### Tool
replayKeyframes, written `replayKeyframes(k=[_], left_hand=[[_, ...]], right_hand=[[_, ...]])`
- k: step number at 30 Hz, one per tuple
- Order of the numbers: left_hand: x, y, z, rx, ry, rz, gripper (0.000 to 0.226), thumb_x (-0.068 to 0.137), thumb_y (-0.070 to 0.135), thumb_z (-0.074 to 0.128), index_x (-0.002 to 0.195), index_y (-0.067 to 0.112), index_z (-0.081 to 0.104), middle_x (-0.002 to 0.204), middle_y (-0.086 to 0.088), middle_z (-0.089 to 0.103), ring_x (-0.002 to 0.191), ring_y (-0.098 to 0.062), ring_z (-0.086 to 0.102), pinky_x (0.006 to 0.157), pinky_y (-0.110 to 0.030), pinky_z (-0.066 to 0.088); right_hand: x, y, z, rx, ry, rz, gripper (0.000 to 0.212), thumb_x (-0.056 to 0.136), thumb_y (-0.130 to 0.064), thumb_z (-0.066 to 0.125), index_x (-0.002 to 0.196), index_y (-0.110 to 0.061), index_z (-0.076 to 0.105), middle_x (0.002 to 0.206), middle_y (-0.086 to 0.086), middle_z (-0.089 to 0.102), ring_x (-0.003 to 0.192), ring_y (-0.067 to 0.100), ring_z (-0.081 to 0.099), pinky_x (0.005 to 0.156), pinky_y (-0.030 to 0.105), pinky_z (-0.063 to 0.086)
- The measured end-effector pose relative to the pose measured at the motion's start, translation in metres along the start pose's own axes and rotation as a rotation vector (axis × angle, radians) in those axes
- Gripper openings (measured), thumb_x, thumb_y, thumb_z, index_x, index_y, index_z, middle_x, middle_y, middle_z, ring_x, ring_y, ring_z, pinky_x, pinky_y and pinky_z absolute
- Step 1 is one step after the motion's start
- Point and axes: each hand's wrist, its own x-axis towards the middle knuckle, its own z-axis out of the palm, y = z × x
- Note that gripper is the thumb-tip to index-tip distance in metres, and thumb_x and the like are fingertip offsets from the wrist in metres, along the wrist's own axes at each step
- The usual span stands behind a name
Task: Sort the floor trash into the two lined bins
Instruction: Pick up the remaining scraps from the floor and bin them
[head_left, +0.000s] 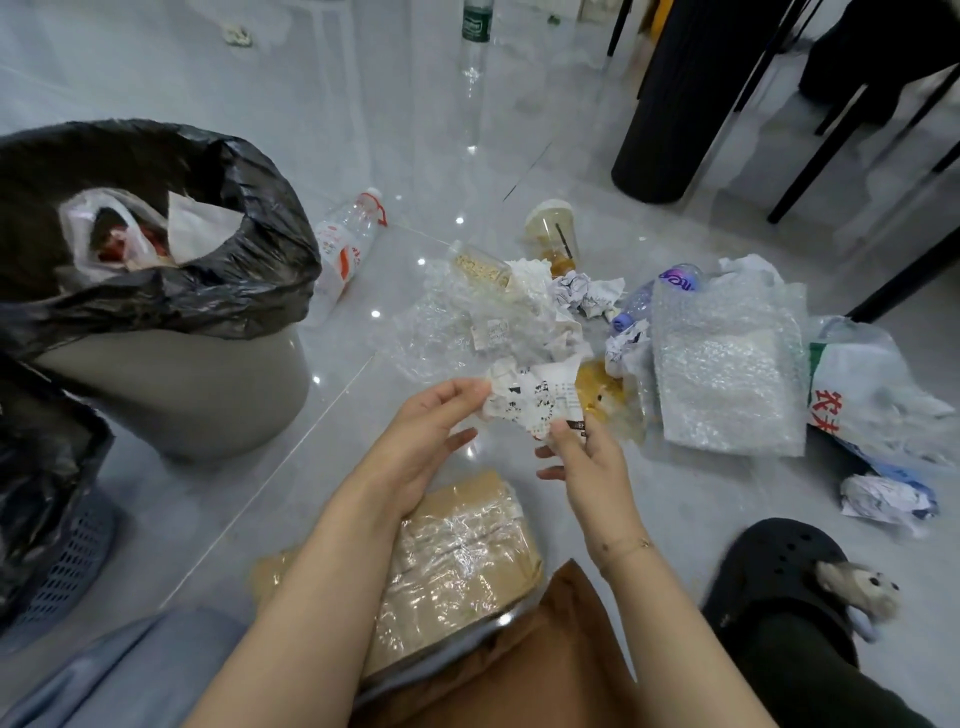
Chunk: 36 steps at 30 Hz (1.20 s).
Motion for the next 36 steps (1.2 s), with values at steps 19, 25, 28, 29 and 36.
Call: replayKeyframes(k=[19,25,28,29,36], left_hand=[[-0.010,-0.007,0.011,0.025,-0.043,0.087,0.013,0.082,0.012,0.069,0.090,0.003,0.072,0.087,-0.009,0.074,0.080,-0.014,0.069,0.076,-0.021,0.055],[-0.003,-0.014,0.052,0.076,-0.041,0.084,0.014,0.078,0.017,0.074,0.088,0.007,0.074,0.083,-0.010,0.072,0.067,-0.014,0.063,0.073,-0.025,0.054],[0.004,-0.014,0.074,0.061,0.002,0.053,0.015,0.083,0.015,0.073,0.093,0.004,0.072,0.085,-0.011,0.071,0.070,-0.016,0.064,0.075,-0.028,0.055],[0.006,-0.014,0.076,0.048,0.015,0.047,0.014,0.084,0.015,0.072,0.092,0.004,0.072,0.084,-0.010,0.071,0.070,-0.016,0.064,0.076,-0.029,0.054],[0.016,-0.021,0.082,-0.113,0.093,0.030,0.008,0.089,0.012,0.064,0.091,0.006,0.068,0.084,-0.005,0.072,0.073,-0.012,0.068,0.069,-0.022,0.057]], right_hand=[[-0.027,-0.017,-0.017,0.005,-0.072,0.064,0.010,0.089,-0.016,0.065,0.099,-0.016,0.068,0.090,0.003,0.068,0.069,0.012,0.062,0.064,0.025,0.054],[-0.026,-0.007,-0.065,0.069,0.103,0.123,0.015,0.089,-0.015,0.064,0.103,-0.015,0.069,0.088,0.000,0.070,0.072,0.012,0.063,0.066,0.025,0.054],[-0.019,-0.002,-0.089,0.084,0.209,0.132,0.015,0.089,-0.012,0.062,0.102,-0.014,0.068,0.094,0.004,0.068,0.078,0.013,0.063,0.065,0.023,0.053],[-0.016,-0.001,-0.093,0.089,0.260,0.123,0.014,0.089,-0.010,0.060,0.100,-0.014,0.068,0.097,0.004,0.067,0.080,0.014,0.062,0.066,0.024,0.053],[0.051,0.026,-0.135,0.521,0.707,0.368,0.053,0.080,-0.015,0.066,0.130,-0.008,0.050,0.118,0.007,0.053,0.084,0.018,0.052,0.055,0.028,0.048]])
